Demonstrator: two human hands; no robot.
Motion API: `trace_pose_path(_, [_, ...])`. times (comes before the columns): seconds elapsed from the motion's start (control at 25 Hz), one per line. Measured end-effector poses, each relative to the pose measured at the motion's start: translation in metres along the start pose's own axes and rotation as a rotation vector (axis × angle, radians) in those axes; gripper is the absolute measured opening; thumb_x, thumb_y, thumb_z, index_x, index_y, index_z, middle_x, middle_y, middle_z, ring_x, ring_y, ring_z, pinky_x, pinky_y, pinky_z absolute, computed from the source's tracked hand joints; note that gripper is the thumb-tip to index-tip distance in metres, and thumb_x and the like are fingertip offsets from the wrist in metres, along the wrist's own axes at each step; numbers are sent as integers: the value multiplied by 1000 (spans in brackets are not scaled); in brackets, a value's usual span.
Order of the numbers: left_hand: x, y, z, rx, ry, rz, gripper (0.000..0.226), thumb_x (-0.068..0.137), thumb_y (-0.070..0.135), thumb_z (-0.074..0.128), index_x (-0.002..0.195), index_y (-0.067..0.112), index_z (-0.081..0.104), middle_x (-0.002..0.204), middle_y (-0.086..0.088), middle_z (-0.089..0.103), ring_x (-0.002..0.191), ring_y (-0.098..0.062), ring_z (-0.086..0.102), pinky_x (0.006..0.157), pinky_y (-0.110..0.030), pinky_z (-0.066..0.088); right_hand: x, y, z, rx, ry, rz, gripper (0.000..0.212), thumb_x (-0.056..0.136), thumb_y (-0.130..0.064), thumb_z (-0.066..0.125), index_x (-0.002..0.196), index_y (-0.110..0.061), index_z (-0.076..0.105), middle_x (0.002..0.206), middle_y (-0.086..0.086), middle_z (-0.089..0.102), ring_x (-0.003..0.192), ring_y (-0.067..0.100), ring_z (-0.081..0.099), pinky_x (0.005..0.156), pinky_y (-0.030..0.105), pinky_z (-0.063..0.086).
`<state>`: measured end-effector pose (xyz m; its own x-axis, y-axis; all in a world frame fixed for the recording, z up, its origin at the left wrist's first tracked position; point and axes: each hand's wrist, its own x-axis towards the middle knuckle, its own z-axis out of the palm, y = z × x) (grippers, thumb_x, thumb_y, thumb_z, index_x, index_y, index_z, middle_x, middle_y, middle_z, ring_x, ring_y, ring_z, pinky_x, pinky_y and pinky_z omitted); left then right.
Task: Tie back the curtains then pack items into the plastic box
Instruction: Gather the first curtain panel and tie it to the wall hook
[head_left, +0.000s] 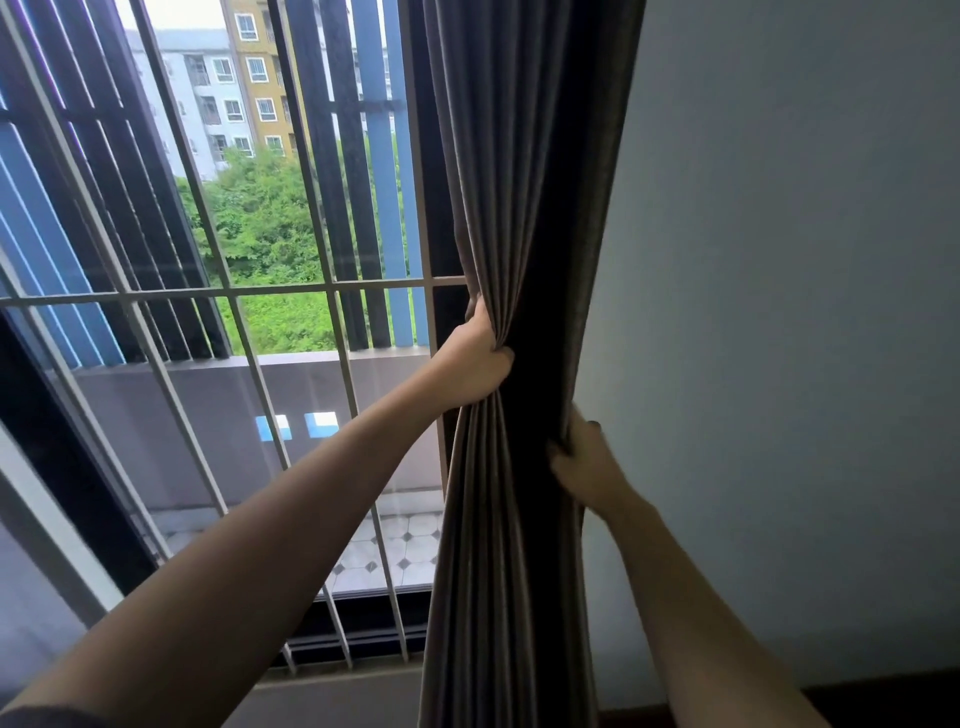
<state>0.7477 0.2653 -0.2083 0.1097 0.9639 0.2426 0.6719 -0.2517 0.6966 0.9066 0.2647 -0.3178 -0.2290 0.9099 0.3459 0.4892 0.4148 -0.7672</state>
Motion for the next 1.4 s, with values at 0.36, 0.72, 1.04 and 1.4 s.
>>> trace_pose_path(0.36, [2, 10, 13, -38, -65, 24, 75, 86, 9, 48, 148, 14, 7, 129, -11, 49, 112, -24, 53, 87, -29, 45, -4, 2, 39, 80, -217, 75, 59, 76, 7, 40, 133, -5, 40, 115, 15, 60, 108, 29, 57, 97, 42, 46])
trace_pose_path(0.72, [7, 18, 22, 222, 93, 25, 89, 75, 41, 67, 144, 18, 16, 129, -9, 50, 109, -31, 55, 91, -45, 50, -5, -12, 53, 116, -326, -57, 72, 60, -9, 46, 131, -12, 36, 133, 3, 36, 121, 20, 40, 104, 36, 38])
trace_pose_path(1.04, [10, -11, -15, 44, -87, 189, 11, 80, 0, 51, 83, 11, 51, 80, 2, 52, 86, -20, 52, 70, -23, 37, 40, -5, 23, 475, 259, 97, 19, 91, -29, 57, 105, -16, 54, 110, 2, 46, 105, 16, 50, 92, 26, 41])
trace_pose_path(1.4, [-11, -25, -58, -215, -400, 153, 25, 74, -7, 49, 59, 12, 43, 59, 7, 45, 53, 0, 44, 54, -14, 36, 79, -35, -3, 827, -185, 225, 48, 58, -12, 68, 105, -7, 62, 98, 8, 70, 96, 26, 64, 83, 33, 53])
